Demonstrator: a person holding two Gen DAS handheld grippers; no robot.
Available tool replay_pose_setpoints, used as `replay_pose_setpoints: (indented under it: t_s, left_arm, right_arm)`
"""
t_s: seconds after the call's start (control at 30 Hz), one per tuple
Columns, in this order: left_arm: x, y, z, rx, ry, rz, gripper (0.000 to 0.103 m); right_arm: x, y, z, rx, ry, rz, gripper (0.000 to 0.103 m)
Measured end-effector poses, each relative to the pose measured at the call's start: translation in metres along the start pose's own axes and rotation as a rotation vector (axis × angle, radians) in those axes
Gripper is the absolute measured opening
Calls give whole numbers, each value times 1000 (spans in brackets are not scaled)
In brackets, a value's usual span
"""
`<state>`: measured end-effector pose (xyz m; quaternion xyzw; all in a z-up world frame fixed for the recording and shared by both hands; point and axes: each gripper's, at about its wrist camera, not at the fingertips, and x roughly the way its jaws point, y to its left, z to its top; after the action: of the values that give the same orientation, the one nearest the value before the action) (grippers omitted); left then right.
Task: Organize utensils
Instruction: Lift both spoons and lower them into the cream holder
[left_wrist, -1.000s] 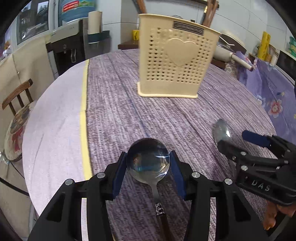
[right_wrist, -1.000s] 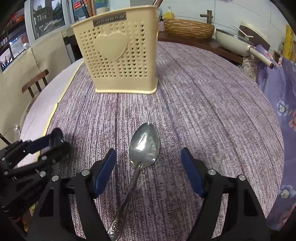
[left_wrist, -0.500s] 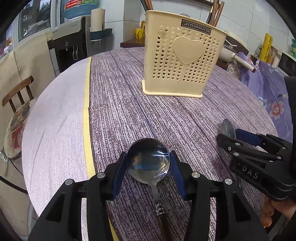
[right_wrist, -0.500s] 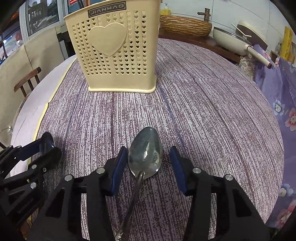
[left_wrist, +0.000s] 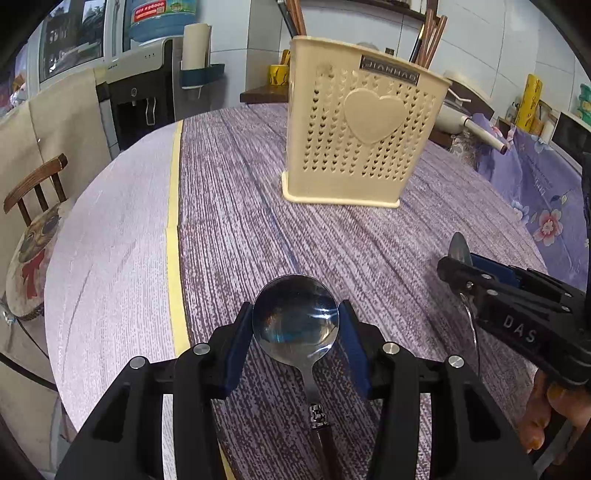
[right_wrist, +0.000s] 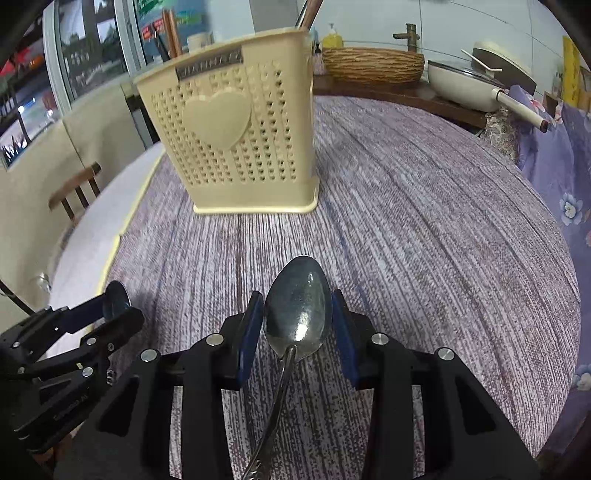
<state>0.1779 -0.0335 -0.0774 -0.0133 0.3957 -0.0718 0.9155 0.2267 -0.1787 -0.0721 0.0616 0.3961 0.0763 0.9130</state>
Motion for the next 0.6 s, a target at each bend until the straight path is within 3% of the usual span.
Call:
replay_pose_setpoints:
  t_s: [0.37, 0.6]
  left_arm:
    - [-32, -7, 26, 3, -122, -36, 47]
    - [-52, -12, 42, 12, -201, -47, 47]
  right_arm:
    - [-54, -11, 23, 44, -125, 102, 38]
    - [-82, -4, 29, 3, -188, 114, 38]
